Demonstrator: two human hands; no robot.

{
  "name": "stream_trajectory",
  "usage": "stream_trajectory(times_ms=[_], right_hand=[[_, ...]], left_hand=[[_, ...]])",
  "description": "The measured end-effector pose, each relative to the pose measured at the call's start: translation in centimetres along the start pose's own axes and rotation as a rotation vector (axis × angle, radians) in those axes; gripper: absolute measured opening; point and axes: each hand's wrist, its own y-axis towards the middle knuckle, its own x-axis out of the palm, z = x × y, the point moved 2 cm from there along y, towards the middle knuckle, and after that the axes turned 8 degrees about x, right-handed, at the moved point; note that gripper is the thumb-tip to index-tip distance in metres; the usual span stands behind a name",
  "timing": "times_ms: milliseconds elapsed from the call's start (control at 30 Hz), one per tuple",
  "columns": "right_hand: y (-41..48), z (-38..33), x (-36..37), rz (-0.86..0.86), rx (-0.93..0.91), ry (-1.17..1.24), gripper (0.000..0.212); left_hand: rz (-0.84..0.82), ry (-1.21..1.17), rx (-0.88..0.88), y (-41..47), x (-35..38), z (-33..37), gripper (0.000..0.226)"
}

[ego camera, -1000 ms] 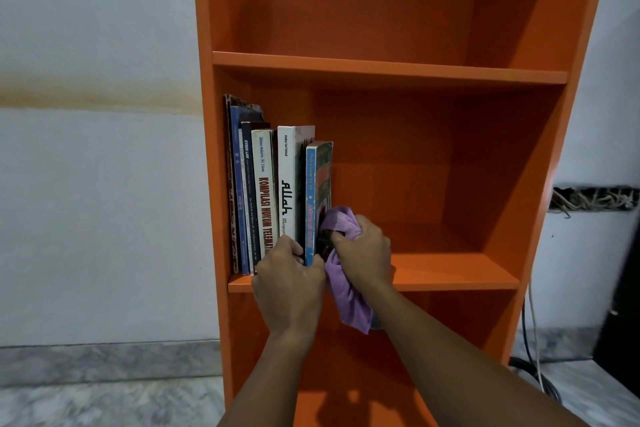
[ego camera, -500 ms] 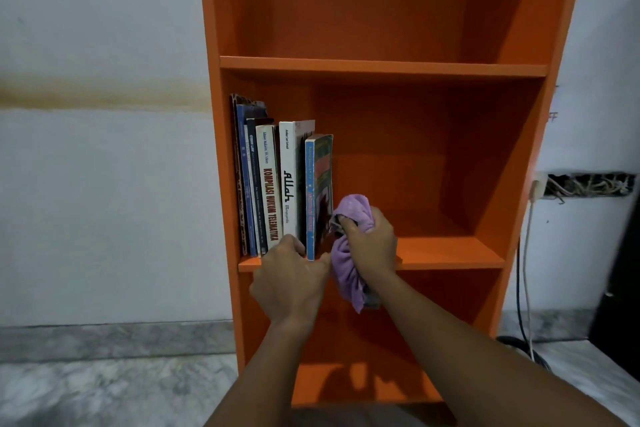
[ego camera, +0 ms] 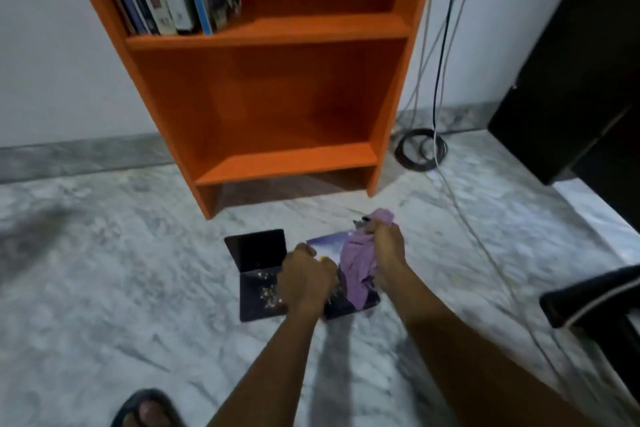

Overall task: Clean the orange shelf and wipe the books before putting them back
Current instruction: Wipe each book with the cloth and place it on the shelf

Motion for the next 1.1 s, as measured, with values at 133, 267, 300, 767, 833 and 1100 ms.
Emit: stream_trajectory(times_ms=[133,267,300,767,833,1100], right_hand=[[1.1,6.1,-3.0,0.049,-0.075,-0.225,0.055],[1.8,8.6,-3.8,0.050,-0.092,-0.300,0.049],[1.8,9.1,-3.7,0.049,-0.084,-0.339,0.047],[4.8,11.8,-4.0,0.129,-0.077,-1.017,0.055],[5.0,11.7,-4.3,0.098,-0.070,-0.914,0.051],[1.3,10.2,-1.4,-0.085,-0.603,-0.747,0.055]], left_hand=[[-0.189,-0.024,-0.122,-2.5,5.2,-5.3,0.041],[-0.251,-0.050,-0.182,-1.2,6.6,-6.6,0.032],[-0.254,-0.068,-0.201,-0.8,6.9,-6.6,0.029],[-0.292,-0.712,-0.496,2.6,11.0,-7.2,0.010],[-0.311,-0.724,-0.435,2.5,10.7,-6.6,0.020],[-0.495,-0.718,-0.090,1.3,5.7,-2.9,0.053]])
